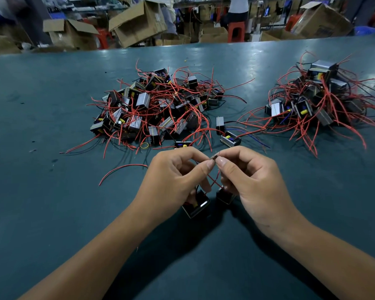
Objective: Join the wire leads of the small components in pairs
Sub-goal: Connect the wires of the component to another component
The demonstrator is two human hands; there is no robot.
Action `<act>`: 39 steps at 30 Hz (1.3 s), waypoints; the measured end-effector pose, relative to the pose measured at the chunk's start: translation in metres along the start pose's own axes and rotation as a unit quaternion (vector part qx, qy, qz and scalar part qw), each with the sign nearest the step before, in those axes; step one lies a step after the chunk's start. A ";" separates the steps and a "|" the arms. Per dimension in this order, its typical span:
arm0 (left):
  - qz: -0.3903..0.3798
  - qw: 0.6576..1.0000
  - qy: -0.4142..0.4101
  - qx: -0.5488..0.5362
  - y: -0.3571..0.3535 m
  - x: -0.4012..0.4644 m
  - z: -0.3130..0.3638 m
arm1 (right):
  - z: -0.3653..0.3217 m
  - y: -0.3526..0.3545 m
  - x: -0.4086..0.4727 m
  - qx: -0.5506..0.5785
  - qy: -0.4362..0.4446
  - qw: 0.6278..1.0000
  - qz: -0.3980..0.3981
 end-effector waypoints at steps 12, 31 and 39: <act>0.002 1.000 -0.017 0.026 -0.001 0.000 0.002 | 0.000 0.003 0.000 0.005 0.008 1.000 0.020; 0.017 0.997 -0.028 0.064 0.001 -0.001 0.004 | 0.000 0.002 0.000 0.002 0.008 1.000 0.027; 0.065 0.972 -0.107 0.200 0.012 -0.005 0.035 | -0.003 0.002 0.001 -0.001 0.013 1.000 0.023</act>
Point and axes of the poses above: each hand's wrist, its own x-axis towards the middle knuckle, its own y-axis out of the back of the hand, z = x × y, the point moved 10 cm from there along x, towards the middle knuckle, and after that the axes turned 1 degree about x, right-handed, at the moved point
